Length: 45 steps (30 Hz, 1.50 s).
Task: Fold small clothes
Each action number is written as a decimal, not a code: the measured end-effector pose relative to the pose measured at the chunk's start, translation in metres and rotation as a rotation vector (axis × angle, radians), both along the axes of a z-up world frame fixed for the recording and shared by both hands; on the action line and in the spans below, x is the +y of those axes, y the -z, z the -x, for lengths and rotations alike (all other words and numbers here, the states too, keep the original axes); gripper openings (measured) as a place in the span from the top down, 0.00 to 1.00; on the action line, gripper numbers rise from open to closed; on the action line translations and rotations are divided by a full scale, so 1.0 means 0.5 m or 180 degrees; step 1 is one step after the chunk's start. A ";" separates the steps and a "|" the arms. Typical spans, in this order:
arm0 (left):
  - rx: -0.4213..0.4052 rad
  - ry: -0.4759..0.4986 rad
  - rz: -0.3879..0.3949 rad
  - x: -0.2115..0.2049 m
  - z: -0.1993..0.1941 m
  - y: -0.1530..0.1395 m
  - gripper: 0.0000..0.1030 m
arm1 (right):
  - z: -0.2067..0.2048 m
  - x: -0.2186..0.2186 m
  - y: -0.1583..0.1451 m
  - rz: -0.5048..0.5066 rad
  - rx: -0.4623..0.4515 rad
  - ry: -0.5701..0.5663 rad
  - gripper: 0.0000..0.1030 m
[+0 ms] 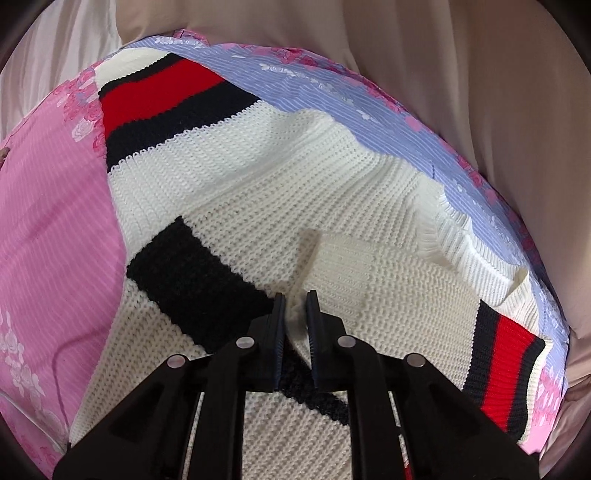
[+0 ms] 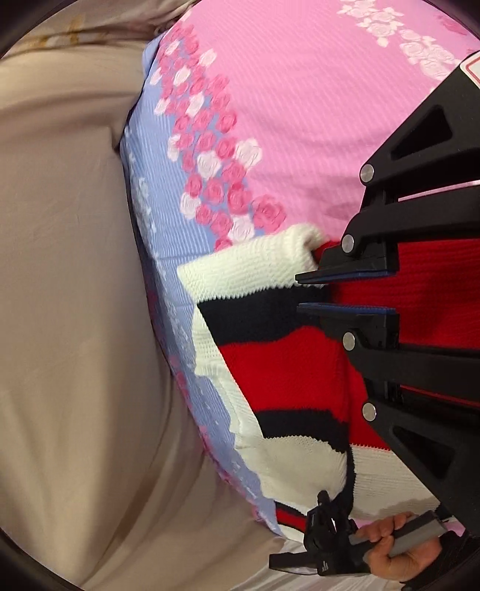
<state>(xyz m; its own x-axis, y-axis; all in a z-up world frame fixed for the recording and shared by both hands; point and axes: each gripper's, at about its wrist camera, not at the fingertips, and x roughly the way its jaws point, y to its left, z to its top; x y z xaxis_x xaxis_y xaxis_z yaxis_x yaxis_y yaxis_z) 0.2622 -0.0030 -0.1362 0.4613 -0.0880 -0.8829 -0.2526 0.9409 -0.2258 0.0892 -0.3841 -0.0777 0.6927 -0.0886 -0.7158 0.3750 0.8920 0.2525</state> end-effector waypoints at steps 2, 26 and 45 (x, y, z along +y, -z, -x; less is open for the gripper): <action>-0.0009 0.0003 -0.0017 -0.003 0.000 0.000 0.88 | -0.043 -0.008 0.037 -0.0007 0.0208 -0.0028 0.92; -0.0309 -0.1399 0.0050 0.533 -0.149 -0.083 0.46 | 0.030 0.334 -0.109 0.0004 0.0146 -0.0901 0.90; -0.1071 -0.0576 0.0433 0.441 -0.169 -0.215 1.00 | 0.072 0.493 -0.098 -0.0017 0.0414 -0.0942 0.81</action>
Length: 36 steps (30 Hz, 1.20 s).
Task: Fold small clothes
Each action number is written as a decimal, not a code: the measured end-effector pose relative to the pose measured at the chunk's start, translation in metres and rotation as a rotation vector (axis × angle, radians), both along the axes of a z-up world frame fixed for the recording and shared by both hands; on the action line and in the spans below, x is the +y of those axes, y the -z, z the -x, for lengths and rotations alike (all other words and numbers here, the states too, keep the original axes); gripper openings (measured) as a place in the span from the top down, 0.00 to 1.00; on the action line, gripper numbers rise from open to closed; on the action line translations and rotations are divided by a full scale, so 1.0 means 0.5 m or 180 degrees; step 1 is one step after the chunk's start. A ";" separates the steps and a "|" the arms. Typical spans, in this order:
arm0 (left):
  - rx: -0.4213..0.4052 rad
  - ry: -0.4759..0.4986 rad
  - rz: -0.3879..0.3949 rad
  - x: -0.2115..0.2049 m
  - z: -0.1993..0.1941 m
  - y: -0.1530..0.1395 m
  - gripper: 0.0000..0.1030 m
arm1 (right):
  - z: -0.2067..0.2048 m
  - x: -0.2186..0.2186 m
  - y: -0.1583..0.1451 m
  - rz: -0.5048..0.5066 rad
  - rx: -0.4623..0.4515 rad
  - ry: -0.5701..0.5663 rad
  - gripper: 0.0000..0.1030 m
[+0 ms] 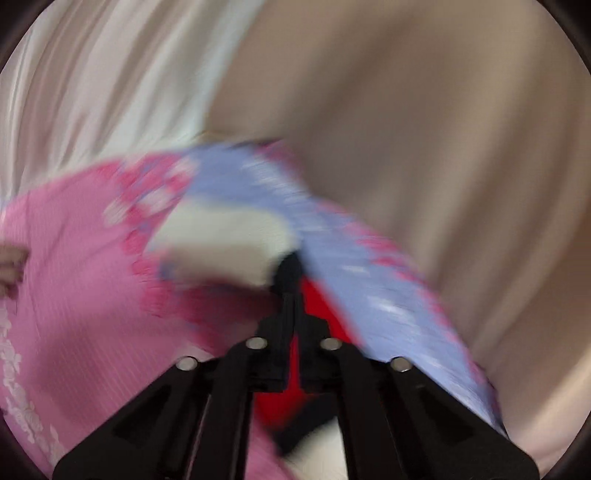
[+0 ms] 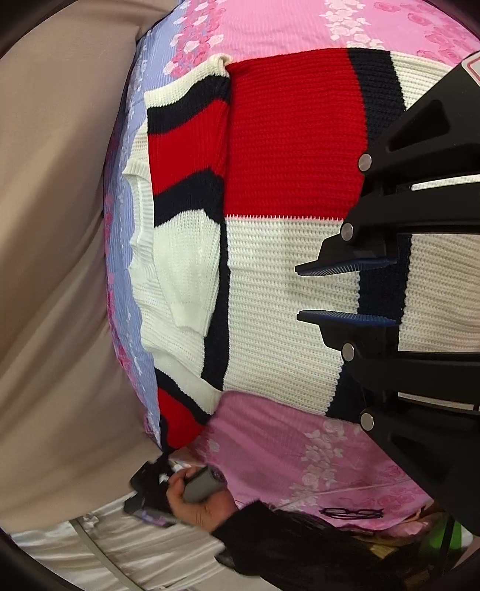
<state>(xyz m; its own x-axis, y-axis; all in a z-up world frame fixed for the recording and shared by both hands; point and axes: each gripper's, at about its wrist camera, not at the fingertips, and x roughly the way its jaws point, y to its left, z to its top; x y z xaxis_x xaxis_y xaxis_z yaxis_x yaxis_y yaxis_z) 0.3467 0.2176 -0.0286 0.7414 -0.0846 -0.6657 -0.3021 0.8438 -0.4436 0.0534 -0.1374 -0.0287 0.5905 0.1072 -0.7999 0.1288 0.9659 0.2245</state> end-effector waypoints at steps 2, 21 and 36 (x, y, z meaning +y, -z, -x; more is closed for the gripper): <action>-0.0343 0.0504 -0.0153 -0.121 0.058 -0.093 1.00 | 0.008 -0.016 -0.008 -0.0004 -0.0037 0.0012 0.81; 0.0627 0.0006 0.0106 -0.121 0.061 0.061 0.31 | 0.160 -0.193 -0.007 0.0104 -0.0045 0.0386 0.71; 0.0151 0.0400 0.0151 -0.165 -0.022 -0.037 0.96 | 0.108 -0.105 0.011 0.0052 0.0091 0.0313 0.70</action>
